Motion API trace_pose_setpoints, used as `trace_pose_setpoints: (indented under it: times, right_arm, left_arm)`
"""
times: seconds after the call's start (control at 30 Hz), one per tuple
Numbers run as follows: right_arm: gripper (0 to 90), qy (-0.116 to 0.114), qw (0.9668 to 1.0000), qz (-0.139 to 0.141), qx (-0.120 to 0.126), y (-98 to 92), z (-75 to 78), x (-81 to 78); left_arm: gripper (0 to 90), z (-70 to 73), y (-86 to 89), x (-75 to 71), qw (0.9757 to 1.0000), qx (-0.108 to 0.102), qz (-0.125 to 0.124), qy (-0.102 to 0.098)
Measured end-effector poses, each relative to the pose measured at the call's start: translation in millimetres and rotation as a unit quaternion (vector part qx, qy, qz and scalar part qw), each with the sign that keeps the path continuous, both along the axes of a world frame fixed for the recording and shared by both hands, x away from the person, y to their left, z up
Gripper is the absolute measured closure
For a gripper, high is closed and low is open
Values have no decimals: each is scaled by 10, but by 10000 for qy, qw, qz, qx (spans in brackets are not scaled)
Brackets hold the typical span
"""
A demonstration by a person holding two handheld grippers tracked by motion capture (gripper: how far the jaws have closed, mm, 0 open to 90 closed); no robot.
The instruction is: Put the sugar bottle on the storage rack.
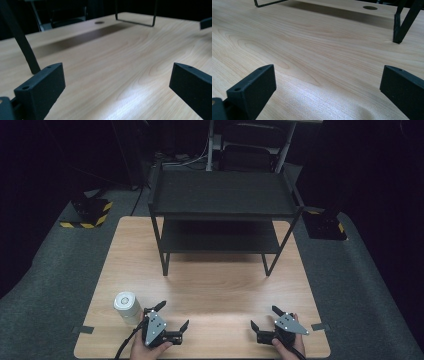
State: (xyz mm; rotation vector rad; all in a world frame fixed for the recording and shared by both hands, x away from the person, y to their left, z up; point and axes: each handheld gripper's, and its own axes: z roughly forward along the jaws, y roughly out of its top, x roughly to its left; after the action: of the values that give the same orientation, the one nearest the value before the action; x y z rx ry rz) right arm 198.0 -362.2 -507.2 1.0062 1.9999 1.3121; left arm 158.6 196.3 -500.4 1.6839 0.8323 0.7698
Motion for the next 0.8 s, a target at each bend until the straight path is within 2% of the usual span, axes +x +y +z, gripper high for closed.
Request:
trace_pose_setpoints:
  times: [0.13, 0.37, 0.47, 0.53, 0.6, 0.63, 0.7, 0.8]
  right_arm:
    - [1, 4, 10000, -3, 2, 0, 0, 1]
    - [1, -4, 10000, -8, -9, 4, 0, -2]
    - [1, 1, 10000, -9, -5, 4, 1, -1]
    - [1, 2, 10000, -5, -3, 2, 1, 0]
    - [1, 2, 10000, -13, 18, -1, -2, -1]
    - [1, 2, 10000, -13, 18, -1, -2, -1]
    - [1, 7, 10000, -19, 36, -4, -4, -1]
    - [1, 10, 10000, -21, 36, -3, -4, 1]
  left_arm:
    - [5, 126, 52, -45, 9998, -145, 86, -99]
    - [5, 246, 141, -127, 9986, -241, 337, -316]
    - [5, 313, 237, -186, 9968, -291, 574, -479]
    - [4, 322, 257, -198, 9963, -301, 625, -500]
    - [5, 340, 362, -242, 9942, -379, 828, -574]
    - [4, 340, 362, -242, 9942, -379, 828, -574]
    - [5, 344, 417, -265, 9927, -419, 958, -599]
    - [5, 347, 502, -312, 9898, -368, 1199, -670]
